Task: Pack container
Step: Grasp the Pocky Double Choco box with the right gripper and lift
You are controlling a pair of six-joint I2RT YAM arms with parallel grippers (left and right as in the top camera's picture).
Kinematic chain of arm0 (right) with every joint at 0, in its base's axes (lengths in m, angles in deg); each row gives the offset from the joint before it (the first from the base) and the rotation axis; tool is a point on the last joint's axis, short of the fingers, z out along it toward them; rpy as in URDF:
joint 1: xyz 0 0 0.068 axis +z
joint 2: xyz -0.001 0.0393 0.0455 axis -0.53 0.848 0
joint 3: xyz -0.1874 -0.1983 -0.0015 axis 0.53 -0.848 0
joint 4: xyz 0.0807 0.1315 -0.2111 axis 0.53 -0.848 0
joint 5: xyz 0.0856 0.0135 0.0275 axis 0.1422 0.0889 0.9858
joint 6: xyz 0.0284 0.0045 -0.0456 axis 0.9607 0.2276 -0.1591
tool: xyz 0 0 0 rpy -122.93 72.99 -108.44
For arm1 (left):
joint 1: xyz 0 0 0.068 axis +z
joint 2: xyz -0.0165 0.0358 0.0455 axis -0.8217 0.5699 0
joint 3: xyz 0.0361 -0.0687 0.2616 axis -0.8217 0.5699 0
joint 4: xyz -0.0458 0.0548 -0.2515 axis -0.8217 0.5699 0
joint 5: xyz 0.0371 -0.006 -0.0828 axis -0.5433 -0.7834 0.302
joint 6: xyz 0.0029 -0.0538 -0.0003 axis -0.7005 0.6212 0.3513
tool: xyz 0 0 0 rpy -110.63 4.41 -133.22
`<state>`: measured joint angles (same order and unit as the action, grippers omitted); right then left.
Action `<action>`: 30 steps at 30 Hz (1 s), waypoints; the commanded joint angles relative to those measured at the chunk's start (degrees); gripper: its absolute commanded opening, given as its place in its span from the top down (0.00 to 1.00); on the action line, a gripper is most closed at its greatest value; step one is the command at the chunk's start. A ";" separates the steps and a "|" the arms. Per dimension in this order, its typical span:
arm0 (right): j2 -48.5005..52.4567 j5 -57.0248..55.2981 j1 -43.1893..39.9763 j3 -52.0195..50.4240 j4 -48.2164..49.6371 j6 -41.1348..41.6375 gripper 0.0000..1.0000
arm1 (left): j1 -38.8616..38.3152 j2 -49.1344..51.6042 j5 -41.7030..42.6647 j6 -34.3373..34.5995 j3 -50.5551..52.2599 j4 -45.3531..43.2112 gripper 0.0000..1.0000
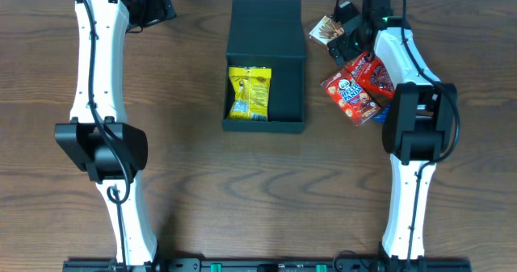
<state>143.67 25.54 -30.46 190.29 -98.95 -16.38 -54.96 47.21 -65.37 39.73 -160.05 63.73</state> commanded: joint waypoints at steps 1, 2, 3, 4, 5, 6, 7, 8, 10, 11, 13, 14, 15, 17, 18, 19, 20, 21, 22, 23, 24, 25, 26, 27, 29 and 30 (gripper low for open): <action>1.22 0.85 0.92 -0.61 0.11 -0.61 0.12 | 0.04 0.79 -0.63 -1.01 0.20 0.04 0.05; 1.22 0.85 1.07 -0.61 0.11 -0.22 0.15 | 0.04 0.79 -0.63 -1.01 0.20 0.04 0.05; 1.22 0.85 1.14 -0.61 0.11 0.57 0.18 | 0.04 0.79 -0.63 -1.01 0.20 0.07 0.05; 1.22 0.87 1.18 -0.61 0.13 1.49 0.18 | 0.04 0.79 -0.63 -1.01 0.20 0.07 0.05; 1.22 0.85 1.25 -0.61 0.15 2.19 0.18 | 0.04 0.79 -0.63 -1.01 0.20 0.07 0.05; 1.22 0.85 1.31 -0.61 0.15 2.40 0.20 | 0.04 0.79 -0.63 -1.03 0.20 0.07 0.05; 1.22 0.85 1.42 -0.61 0.15 2.40 0.21 | 0.04 0.79 -0.63 -1.03 0.20 0.07 0.05; 1.22 0.85 1.53 -0.61 0.15 2.40 0.22 | 0.04 0.79 -0.63 -1.03 0.20 0.07 0.05; 1.20 0.85 1.68 -0.61 0.33 2.82 0.24 | 0.04 0.79 -0.63 -1.03 0.20 0.04 0.05; 1.20 0.83 1.77 -0.61 0.61 3.74 0.24 | 0.04 0.79 -0.66 -1.03 0.20 0.07 0.05; 1.20 0.83 1.92 -0.59 1.31 5.64 0.27 | 0.04 0.79 -0.63 -1.03 0.20 0.07 0.05; 1.20 0.83 1.92 -0.59 1.55 6.40 0.27 | 0.04 0.79 -0.63 -1.03 0.20 0.07 0.05; 1.20 0.81 1.92 -0.59 1.79 7.32 0.27 | 0.04 0.79 -0.66 -1.03 0.20 0.09 0.05; 1.20 0.81 1.92 -0.57 2.12 8.72 0.28 | 0.04 0.79 -0.63 -1.03 0.20 0.11 0.05; 1.20 0.81 1.92 -0.33 2.19 9.64 0.28 | 0.04 0.79 -0.63 -1.03 0.20 0.11 0.05; 1.20 0.83 1.92 0.04 2.16 10.45 0.28 | 0.04 0.79 -0.63 -1.03 0.20 0.11 0.05; 1.20 0.81 1.92 0.74 2.01 11.61 0.28 | 0.04 0.79 -0.63 -1.03 0.20 0.11 0.05; 1.18 0.83 1.92 1.77 1.75 12.79 0.27 | 0.04 0.79 -0.63 -1.03 0.20 0.09 0.05; 1.07 0.85 1.92 3.23 1.14 13.64 0.26 | 0.04 0.79 -0.63 -1.03 0.20 0.09 0.05; 0.96 0.83 1.92 4.42 0.70 14.38 0.27 | 0.04 0.79 -0.63 -1.03 0.20 0.09 0.05; 0.74 0.85 1.92 5.66 0.02 15.08 0.27 | 0.04 0.79 -0.63 -1.03 0.20 0.09 0.05; 0.55 0.85 1.92 7.69 -1.31 15.52 0.27 | 0.04 0.79 -0.63 -1.03 0.20 0.09 0.05; 0.39 0.85 1.92 9.62 -2.89 16.15 0.27 | 0.04 0.79 -0.63 -1.03 0.20 0.09 0.05; 0.28 0.85 1.92 11.43 -4.50 16.83 0.28 | 0.04 0.79 -0.63 -1.03 0.20 0.09 0.05; 0.20 0.85 2.12 16.26 -8.83 18.93 0.29 | 0.04 0.79 -0.63 -1.03 0.20 0.07 0.05; 0.20 0.85 2.32 18.38 -10.78 19.43 0.29 | 0.04 0.79 -0.63 -1.03 0.20 0.02 0.05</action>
<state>144.32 25.76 -29.02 203.69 -107.78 -0.49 -54.96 47.21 -65.40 39.73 -160.05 63.69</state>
